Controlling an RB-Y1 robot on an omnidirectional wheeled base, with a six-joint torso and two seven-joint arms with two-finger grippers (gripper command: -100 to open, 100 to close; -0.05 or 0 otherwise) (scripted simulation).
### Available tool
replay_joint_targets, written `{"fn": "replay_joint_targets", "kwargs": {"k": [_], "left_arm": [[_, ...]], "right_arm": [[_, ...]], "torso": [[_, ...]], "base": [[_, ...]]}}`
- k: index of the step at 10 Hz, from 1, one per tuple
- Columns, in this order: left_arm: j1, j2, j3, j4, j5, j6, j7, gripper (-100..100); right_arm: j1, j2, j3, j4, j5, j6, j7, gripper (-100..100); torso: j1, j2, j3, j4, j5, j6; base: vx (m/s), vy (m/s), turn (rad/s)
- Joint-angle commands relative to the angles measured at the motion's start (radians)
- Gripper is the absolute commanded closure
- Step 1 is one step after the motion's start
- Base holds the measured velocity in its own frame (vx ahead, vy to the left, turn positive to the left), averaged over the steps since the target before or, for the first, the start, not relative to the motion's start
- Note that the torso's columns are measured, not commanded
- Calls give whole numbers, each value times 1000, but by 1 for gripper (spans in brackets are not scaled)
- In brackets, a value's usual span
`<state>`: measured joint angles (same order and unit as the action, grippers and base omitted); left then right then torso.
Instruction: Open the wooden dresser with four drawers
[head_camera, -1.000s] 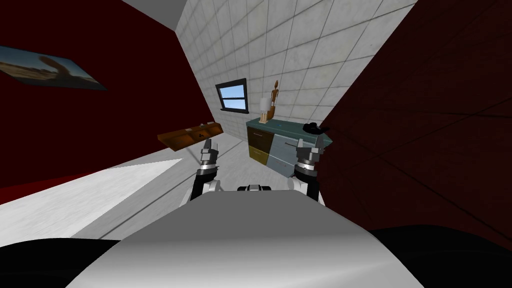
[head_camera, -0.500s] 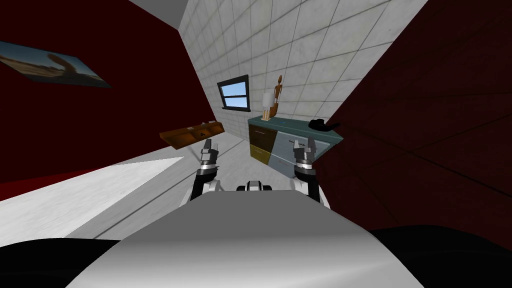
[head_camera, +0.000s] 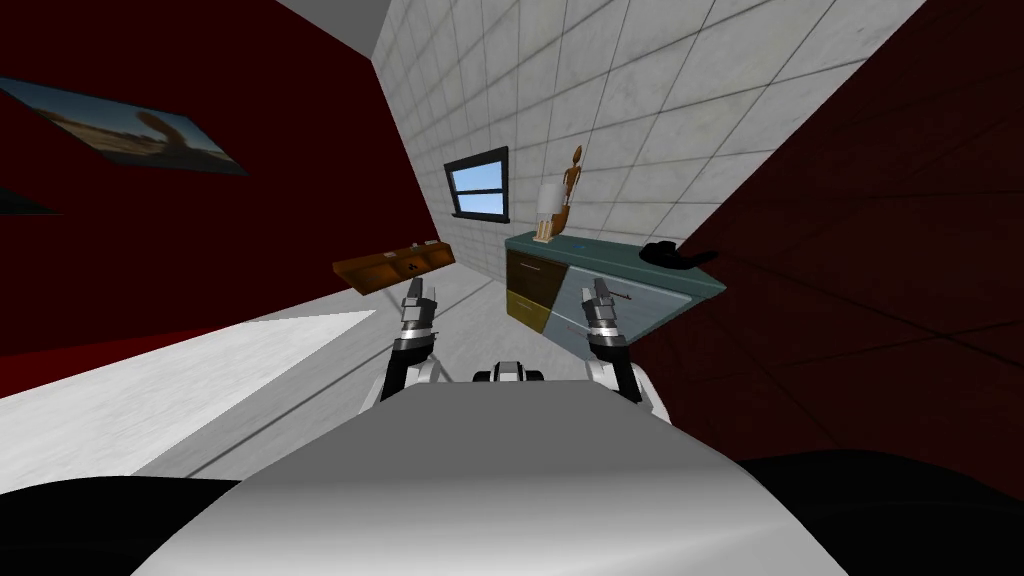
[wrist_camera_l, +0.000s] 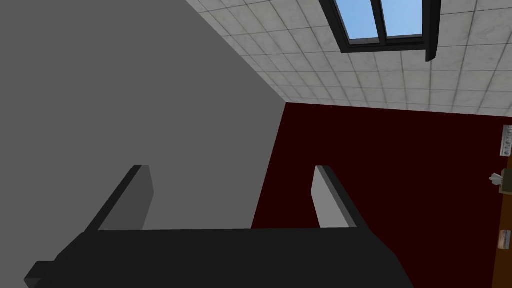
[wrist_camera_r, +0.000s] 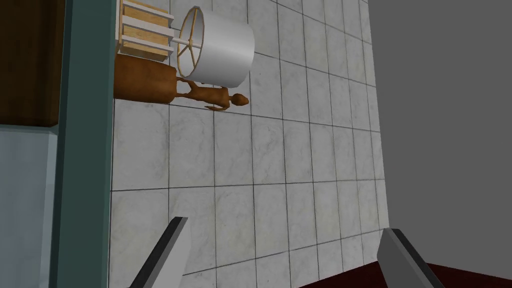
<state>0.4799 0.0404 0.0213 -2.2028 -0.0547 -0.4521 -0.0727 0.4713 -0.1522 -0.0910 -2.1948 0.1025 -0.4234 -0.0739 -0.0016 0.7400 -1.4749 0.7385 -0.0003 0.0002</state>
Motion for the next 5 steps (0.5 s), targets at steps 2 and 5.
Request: {"fn": "replay_joint_targets", "kwargs": {"k": [2, 5], "left_arm": [[0, 0, 0, 0, 0, 0, 0, 0], [0, 0, 0, 0, 0, 0, 0, 0]], "right_arm": [[-1, -21, -14, 41, 99, 63, 16, -100], [-2, -39, -31, 81, 185, 130, 30, -100]], "torso": [[3, -2, -1, 0, 1, 0], [0, -1, -1, 0, 0, 0]], "base": [[73, 94, 92], [55, 62, 75]]}}
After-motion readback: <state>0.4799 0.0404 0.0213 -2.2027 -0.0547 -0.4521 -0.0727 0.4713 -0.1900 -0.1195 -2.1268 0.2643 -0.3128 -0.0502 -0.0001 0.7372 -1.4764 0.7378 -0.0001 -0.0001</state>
